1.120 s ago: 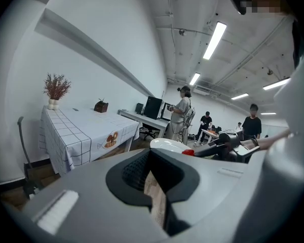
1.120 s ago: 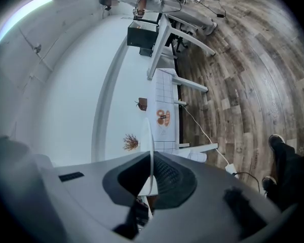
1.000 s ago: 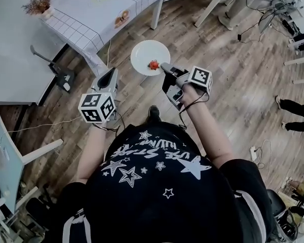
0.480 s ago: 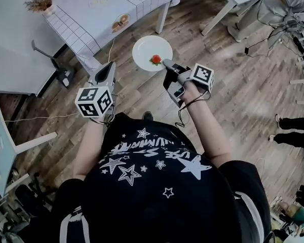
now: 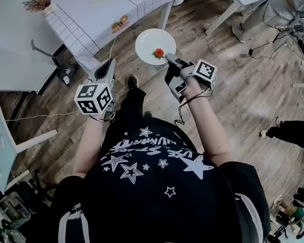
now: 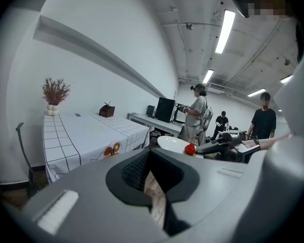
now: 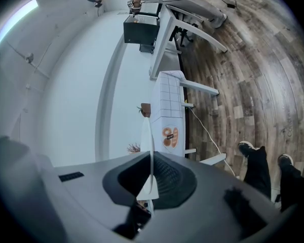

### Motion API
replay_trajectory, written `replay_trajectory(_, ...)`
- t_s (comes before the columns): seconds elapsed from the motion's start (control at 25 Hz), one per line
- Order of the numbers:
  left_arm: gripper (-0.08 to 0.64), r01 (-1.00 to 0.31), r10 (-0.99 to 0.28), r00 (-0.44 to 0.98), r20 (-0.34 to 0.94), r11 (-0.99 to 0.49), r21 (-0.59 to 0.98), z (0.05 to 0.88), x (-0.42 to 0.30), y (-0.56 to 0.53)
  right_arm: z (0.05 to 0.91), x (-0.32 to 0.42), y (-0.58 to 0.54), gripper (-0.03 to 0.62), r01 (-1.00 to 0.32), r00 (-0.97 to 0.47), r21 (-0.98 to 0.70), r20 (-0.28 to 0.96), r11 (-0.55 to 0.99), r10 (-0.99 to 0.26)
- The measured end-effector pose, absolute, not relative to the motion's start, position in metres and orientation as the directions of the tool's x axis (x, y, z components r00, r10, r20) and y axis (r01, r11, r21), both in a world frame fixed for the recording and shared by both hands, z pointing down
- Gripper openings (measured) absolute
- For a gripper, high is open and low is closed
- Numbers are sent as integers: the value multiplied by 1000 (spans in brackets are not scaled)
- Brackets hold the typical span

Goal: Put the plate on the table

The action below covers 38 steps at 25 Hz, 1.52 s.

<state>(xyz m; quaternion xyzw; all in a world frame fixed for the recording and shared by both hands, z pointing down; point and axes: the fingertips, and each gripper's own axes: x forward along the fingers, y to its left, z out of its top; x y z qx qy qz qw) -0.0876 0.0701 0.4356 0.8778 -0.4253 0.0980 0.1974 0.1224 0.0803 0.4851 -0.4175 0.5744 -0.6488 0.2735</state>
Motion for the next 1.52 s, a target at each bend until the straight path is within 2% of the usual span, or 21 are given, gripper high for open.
replay_trajectory(0.32,9,-745,-675,667,315,-607,277,439,-63,25,485,139,57,18,-164,-457,-965,256,-202,-851)
replay_trajectory(0.8,9,-733,-672,681,292,-621,278,445,-42,-82,484,152,-57,18,-182,-458,-966,248,-183,-854)
replay_trajectory(1.08,9,-741,-681,670,295,-596,308,446,-60,-156,479,142,-135,18,-215,-466,-954,288,-209,-836)
replay_trajectory(1.52,9,-739,-683,672,287,-594,317,452,-68,-196,478,147,-180,18,-218,-446,-955,280,-200,-850)
